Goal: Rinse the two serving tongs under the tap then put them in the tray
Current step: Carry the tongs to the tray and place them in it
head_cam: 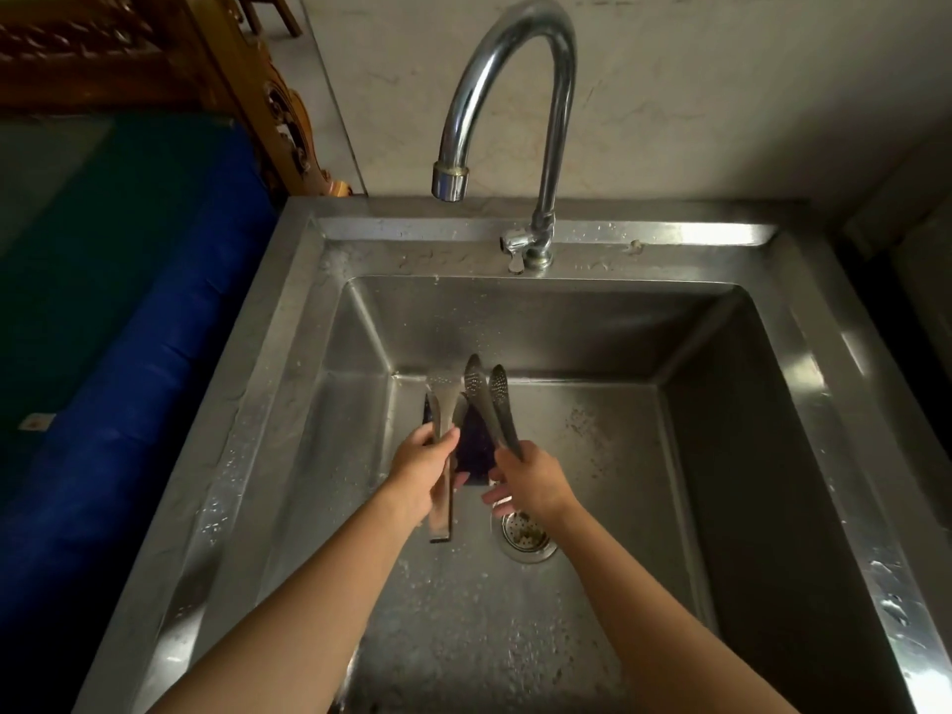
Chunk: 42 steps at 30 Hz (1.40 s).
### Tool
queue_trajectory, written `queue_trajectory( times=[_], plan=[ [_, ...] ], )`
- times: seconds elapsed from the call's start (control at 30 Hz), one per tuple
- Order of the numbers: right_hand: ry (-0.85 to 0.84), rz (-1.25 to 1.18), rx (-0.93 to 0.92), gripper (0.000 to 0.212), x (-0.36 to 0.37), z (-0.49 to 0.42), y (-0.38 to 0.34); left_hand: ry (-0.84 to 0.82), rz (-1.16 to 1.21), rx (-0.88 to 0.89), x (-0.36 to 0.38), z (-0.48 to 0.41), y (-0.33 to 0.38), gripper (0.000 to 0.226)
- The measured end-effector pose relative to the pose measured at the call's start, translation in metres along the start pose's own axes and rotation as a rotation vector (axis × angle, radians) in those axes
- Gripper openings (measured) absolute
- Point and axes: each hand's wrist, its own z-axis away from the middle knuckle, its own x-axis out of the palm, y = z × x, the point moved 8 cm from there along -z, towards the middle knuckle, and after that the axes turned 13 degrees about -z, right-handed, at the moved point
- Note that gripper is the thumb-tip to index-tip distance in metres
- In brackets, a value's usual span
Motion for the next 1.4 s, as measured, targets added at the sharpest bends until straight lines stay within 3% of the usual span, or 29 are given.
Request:
queue_trajectory(
  times=[0.1,0.27,0.43,0.6,0.77,1.13,1.4],
  plan=[
    [0.028,0.210,-0.024,0.024,-0.007,0.000,-0.019,0.067,-0.137,0.037,-0.021,0.010,0.011,0.028],
    [0.059,0.527,-0.130,0.033,-0.003,0.005,-0.062,0.179,-0.359,0.102,-0.050,0.031,0.045,0.008],
    [0.040,0.717,-0.244,0.036,0.014,0.021,-0.118,0.221,-0.533,0.125,-0.090,0.063,0.088,0.012],
    [0.003,0.772,-0.288,0.036,0.051,0.050,-0.171,0.300,-0.663,0.113,-0.150,0.106,0.123,0.015],
    [-0.086,0.818,-0.443,0.034,0.119,0.090,-0.211,0.457,-0.807,0.111,-0.235,0.166,0.139,0.025],
    [-0.366,0.923,-0.707,0.023,0.319,0.227,-0.225,0.820,-0.726,0.020,-0.422,0.315,0.054,0.023],
    [-0.636,0.941,-0.830,0.044,0.444,0.288,-0.193,1.005,-0.428,-0.067,-0.502,0.394,-0.035,0.030]
  ],
)
